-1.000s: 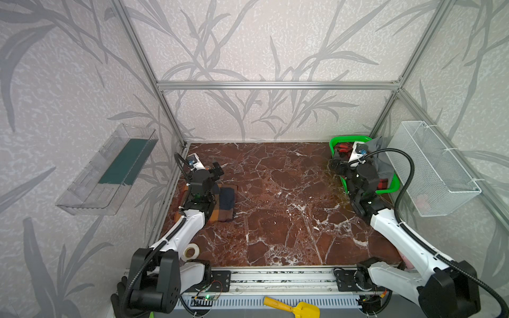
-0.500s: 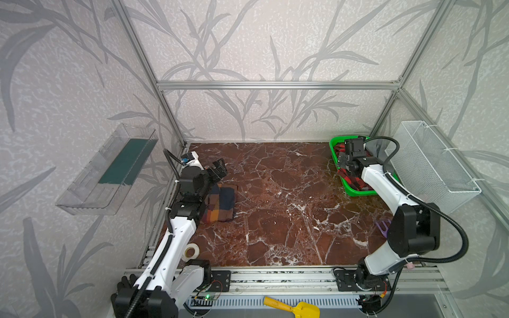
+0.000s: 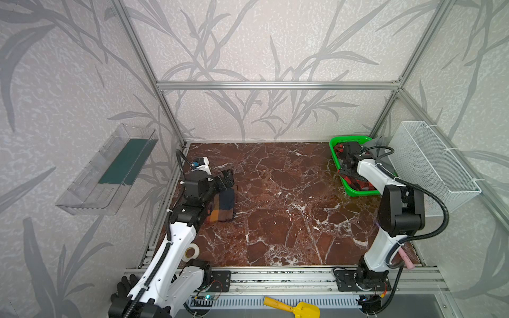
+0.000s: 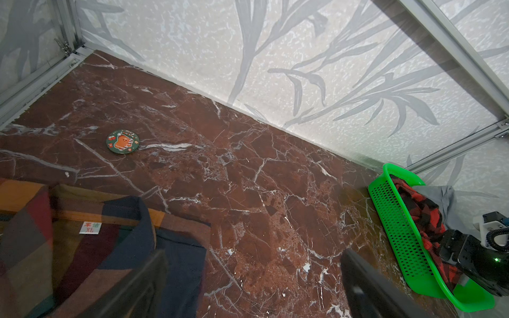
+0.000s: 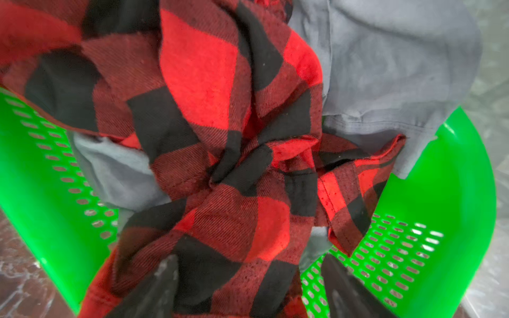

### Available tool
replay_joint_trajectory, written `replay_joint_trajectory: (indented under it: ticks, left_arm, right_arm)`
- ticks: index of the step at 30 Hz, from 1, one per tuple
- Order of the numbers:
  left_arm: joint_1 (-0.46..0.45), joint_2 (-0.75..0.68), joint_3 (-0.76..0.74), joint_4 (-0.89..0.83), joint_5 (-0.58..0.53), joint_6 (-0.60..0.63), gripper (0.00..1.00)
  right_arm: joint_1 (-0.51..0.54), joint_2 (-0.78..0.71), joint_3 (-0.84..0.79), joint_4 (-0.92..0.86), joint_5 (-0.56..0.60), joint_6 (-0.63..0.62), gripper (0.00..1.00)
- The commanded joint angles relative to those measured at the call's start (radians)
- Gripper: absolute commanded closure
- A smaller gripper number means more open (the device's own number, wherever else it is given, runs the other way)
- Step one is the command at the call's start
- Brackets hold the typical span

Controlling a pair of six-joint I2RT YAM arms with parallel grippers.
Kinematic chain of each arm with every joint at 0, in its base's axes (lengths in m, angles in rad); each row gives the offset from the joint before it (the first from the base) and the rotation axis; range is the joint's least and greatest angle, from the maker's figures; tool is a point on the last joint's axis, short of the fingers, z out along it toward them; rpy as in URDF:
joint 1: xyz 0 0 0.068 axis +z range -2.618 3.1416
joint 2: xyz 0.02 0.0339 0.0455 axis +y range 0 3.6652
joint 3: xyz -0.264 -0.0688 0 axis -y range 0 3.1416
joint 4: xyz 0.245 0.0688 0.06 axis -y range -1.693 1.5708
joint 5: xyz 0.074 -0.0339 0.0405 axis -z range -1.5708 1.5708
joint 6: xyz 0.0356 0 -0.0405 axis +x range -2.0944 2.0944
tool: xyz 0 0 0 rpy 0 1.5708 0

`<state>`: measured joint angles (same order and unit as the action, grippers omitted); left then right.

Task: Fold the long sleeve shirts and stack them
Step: 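Reach the right gripper into the green basket and grasp the red plaid shirt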

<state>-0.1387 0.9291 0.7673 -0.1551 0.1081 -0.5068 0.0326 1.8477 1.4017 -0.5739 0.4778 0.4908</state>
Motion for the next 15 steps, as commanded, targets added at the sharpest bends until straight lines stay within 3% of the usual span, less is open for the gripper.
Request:
replay_joint_trajectory:
  ticks: [1, 11, 15]
  left_arm:
    - [-0.003, 0.003, 0.000, -0.013, 0.025, 0.010, 0.02]
    - [-0.002, 0.013, 0.006, -0.015, 0.044, 0.008, 0.02]
    - [-0.004, 0.020, 0.009, -0.017, 0.049, 0.009, 0.02]
  right_arm:
    - [-0.009, 0.027, 0.028, 0.002, -0.052, 0.008, 0.31]
    - [-0.046, 0.086, 0.044, 0.028, -0.206, 0.004, 0.65]
    - [-0.058, 0.096, 0.047, 0.032, -0.246, -0.004, 0.84]
